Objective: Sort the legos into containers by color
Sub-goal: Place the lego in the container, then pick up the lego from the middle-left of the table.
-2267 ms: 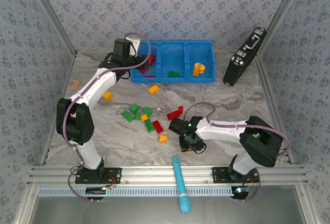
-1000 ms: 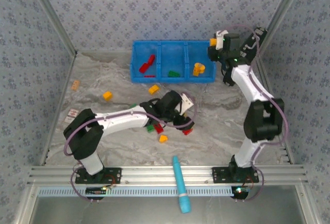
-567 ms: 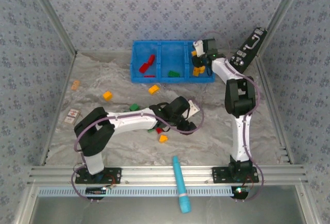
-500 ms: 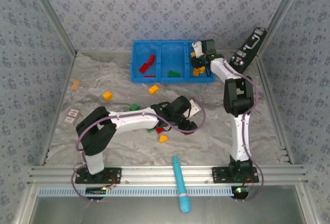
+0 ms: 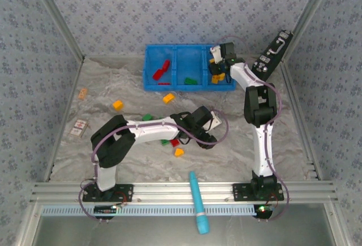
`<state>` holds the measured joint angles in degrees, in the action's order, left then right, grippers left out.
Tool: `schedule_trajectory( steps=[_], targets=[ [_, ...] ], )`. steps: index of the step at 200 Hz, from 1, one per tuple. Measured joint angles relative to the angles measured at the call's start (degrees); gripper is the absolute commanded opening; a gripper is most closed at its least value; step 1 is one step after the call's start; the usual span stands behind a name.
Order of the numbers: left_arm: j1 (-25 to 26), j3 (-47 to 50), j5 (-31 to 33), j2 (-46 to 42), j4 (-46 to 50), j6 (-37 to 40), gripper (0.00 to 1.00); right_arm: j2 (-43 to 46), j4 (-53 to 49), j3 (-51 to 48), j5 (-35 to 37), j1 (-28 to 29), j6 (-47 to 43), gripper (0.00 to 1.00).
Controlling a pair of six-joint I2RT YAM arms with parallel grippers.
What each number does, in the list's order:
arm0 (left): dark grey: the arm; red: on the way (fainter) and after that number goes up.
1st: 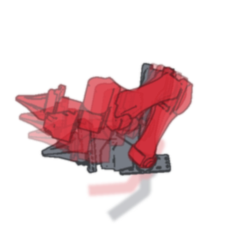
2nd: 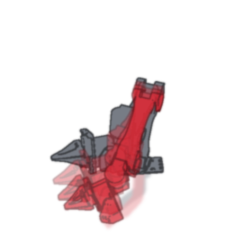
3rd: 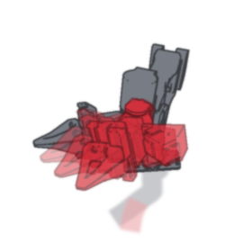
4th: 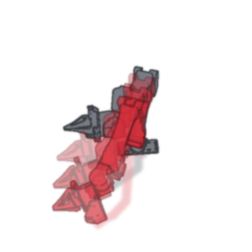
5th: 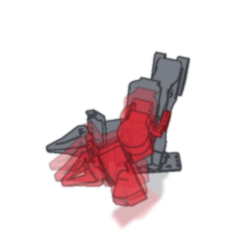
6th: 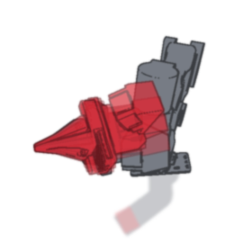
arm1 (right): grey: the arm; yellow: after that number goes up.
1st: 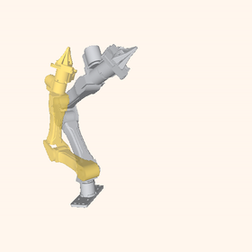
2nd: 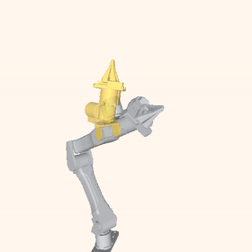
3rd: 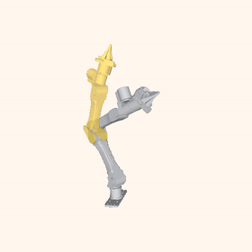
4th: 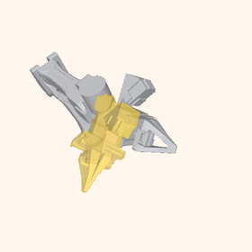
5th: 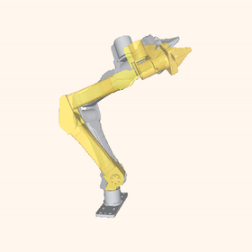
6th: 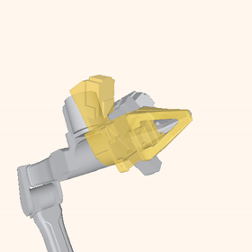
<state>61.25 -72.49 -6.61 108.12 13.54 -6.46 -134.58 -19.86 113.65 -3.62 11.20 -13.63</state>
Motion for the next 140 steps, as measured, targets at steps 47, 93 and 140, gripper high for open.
schedule_trajectory(
  steps=[47, 93, 140],
  targets=[
    [0.0, -0.2, -0.9, 1.1, 1.3, -0.7, 0.67, 0.0, -0.7, 0.1, -0.2, 0.0, 0.1, 0.56],
    [0.0, -0.3, -1.0, 3.3, 2.1, -1.2, 0.64, 0.0, -1.4, 0.1, -0.1, 0.0, 0.0, 0.62],
    [0.5, -0.7, -0.4, 4.1, 2.5, -2.1, 0.42, 0.8, -1.9, 0.1, 0.3, 0.0, 0.0, 0.64]
  ],
)
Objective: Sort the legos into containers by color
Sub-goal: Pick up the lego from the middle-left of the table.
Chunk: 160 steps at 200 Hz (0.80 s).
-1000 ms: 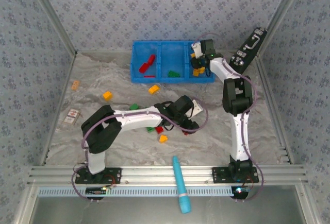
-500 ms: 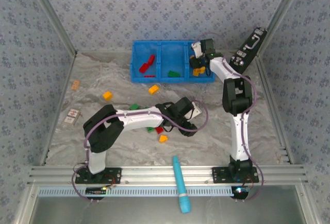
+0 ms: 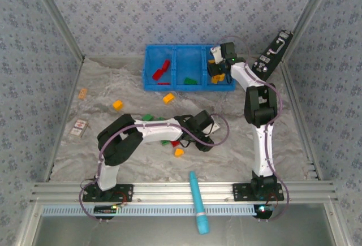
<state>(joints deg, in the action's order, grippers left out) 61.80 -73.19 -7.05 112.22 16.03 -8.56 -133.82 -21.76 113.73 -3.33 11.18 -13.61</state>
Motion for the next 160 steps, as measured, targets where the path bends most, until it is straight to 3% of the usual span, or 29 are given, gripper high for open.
schedule_trajectory(
  steps=[43, 129, 160],
  targets=[
    [0.4, -1.2, 0.4, 0.9, 0.1, -0.4, 0.26, 3.0, -0.2, 0.0, 0.9, 0.1, 0.0, 0.67],
    [0.4, -1.2, 2.7, 0.4, 0.8, -0.3, 0.22, 11.3, -0.6, -3.2, 3.7, 0.4, 0.4, 0.69],
    [-2.9, -1.3, 5.0, -3.1, 3.8, 1.2, 0.22, 14.0, -0.5, -6.0, 5.1, -1.1, 3.4, 0.69]
  ],
)
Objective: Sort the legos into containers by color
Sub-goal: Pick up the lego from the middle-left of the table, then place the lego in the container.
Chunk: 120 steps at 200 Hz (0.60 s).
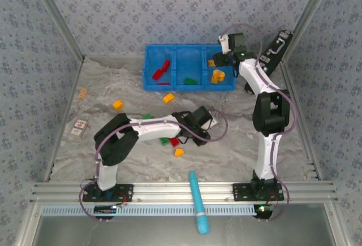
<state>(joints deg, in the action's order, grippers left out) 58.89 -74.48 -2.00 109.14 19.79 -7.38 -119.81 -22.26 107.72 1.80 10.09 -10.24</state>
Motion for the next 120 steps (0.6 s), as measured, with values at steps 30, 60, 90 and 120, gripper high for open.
schedule_trajectory(
  steps=[30, 60, 90, 120],
  targets=[
    [-6.8, -2.6, 3.9, -6.4, 1.3, 2.8, 0.24, 3.0, -0.1, -5.0, 0.6, -2.2, 3.7, 0.67],
    [-13.5, -6.5, 7.4, -10.8, 0.9, 7.3, 0.24, 4.7, -0.2, -9.1, 0.6, -2.3, 5.8, 0.67],
    [-19.7, -11.5, 10.1, -9.7, -0.4, 10.9, 0.24, 6.7, -0.4, -13.9, 0.6, 0.2, 7.0, 0.67],
    [-26.2, -18.5, 11.0, -3.8, -2.1, 12.0, 0.24, 9.9, -0.9, -19.1, 2.1, 4.5, 8.0, 0.68]
  ],
)
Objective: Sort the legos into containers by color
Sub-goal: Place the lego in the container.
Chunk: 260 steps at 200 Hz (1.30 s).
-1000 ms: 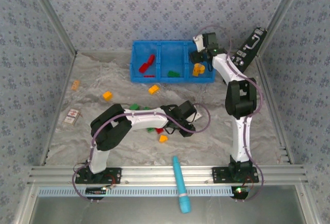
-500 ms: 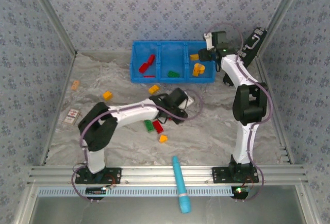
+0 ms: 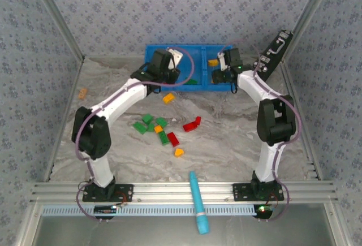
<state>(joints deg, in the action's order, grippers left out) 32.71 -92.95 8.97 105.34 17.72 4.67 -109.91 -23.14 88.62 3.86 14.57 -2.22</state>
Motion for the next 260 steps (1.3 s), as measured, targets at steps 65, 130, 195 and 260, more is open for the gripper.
schedule_trajectory(
  steps=[65, 130, 195, 260],
  targets=[
    [-6.5, -8.7, 1.8, 15.8, 0.9, -2.5, 0.24, 14.6, -3.1, -11.8, 0.9, 6.8, 2.1, 0.70],
    [-8.8, -14.5, 2.2, 22.1, 2.2, -6.4, 0.30, 25.2, -9.9, -21.7, -0.7, 12.6, 6.0, 0.74],
    [-9.7, -13.8, 1.7, 22.7, 3.4, -8.4, 0.45, 27.4, -13.1, -25.8, -2.1, 13.1, 10.0, 0.78],
    [-9.7, -5.0, -1.7, 13.4, 5.2, -6.6, 0.57, 30.1, -13.6, -25.8, -2.2, 13.5, 9.7, 0.85]
  ],
)
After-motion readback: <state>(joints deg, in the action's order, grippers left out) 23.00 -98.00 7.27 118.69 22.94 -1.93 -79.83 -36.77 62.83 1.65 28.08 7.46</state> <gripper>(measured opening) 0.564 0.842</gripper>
